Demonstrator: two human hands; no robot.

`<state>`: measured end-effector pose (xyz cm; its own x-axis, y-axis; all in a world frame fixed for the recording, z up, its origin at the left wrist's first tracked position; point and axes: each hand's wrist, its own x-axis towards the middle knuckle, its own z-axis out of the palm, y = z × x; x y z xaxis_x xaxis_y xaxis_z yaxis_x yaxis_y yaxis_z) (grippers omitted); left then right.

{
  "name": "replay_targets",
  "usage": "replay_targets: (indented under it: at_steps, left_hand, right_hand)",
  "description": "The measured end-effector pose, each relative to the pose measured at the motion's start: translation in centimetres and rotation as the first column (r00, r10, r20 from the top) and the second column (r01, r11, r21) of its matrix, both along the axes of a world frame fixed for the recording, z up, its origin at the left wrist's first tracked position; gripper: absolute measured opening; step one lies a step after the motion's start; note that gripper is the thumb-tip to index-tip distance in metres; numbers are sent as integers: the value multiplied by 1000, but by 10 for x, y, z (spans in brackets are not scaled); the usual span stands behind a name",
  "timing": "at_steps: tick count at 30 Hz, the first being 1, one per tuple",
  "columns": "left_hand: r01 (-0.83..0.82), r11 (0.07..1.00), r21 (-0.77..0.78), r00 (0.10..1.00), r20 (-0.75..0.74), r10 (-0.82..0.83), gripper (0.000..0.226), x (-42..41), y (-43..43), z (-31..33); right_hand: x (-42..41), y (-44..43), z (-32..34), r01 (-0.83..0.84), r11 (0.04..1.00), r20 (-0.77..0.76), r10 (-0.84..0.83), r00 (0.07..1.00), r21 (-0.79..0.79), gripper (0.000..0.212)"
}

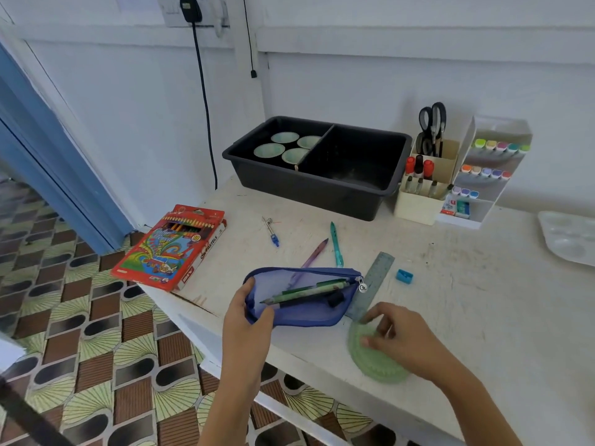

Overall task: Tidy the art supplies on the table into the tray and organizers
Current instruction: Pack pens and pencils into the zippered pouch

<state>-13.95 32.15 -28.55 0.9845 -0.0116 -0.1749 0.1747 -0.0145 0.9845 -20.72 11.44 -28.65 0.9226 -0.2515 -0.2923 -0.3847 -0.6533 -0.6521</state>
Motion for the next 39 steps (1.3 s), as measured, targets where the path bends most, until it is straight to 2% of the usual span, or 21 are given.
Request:
replay_targets:
  at_steps: [2,5,7,9,11,13,15,17,21,24,26,28,30,34,37,39]
  left_hand:
    - [9,1000,16,1000,-3,-9,51,-2,1,0]
    - [19,999,44,1000,-6,-19,52,-4,1,-2]
    - [30,998,51,999,-14,-29,54,-3,0,-2]
    - [40,998,42,999,-21,-39,54,-2,-1,-2]
    - [47,999,21,999,-27,-47,54,-1,-1,0]
    - [47,999,10,998,-39,-47,53,1,-2,2]
    - [42,999,-7,997,-57,-43,52,2,-1,3]
    - [40,999,-24,997,-69,-41,52,3,1,5]
    - [48,998,-35,996,-71,-51,51,1,7,7]
    - [64,997,-31,996,-54,-66,51,1,9,10]
    - [73,997,-39,996,-52,-75,52,1,9,13]
    - [83,995,-55,994,-61,-86,53,1,9,14]
    - [85,994,-67,994,-64,-89,51,2,9,15]
    - [86,994,-68,994,-59,-90,42,3,9,17]
    - [75,994,-75,995,-64,-80,42,3,8,16]
    - [71,994,-79,995,-64,-76,41,3,7,16]
  right_hand:
    - [-8,-10,17,80,996,107,-83,991,25,16]
    - [-17,-17,54,144,974,376,-201,904,174,24]
    - [-17,-12,76,74,947,547,-243,801,312,34]
    - [-10,3,84,-26,904,622,-273,734,427,33]
    - [4,20,80,-71,887,626,-262,735,455,28]
    - [18,33,64,-73,916,591,-192,783,394,26]
    - [28,37,44,-51,984,581,-60,812,173,28]
    - [33,32,31,10,1000,605,-8,796,0,27]
    - [42,-2,15,230,973,596,-197,778,21,25]
    - [51,-36,-12,350,922,473,-238,848,-163,29]
    - [51,-51,-29,360,884,349,-251,903,-297,35]
    - [50,-57,-38,378,854,312,-272,910,-357,35]
    - [50,-57,-42,441,845,360,-328,874,-302,31]
    - [51,-41,-25,480,877,467,-422,777,-7,27]
    - [51,-11,13,358,922,553,-375,744,144,26]
    - [50,11,39,186,967,589,-253,768,173,24]
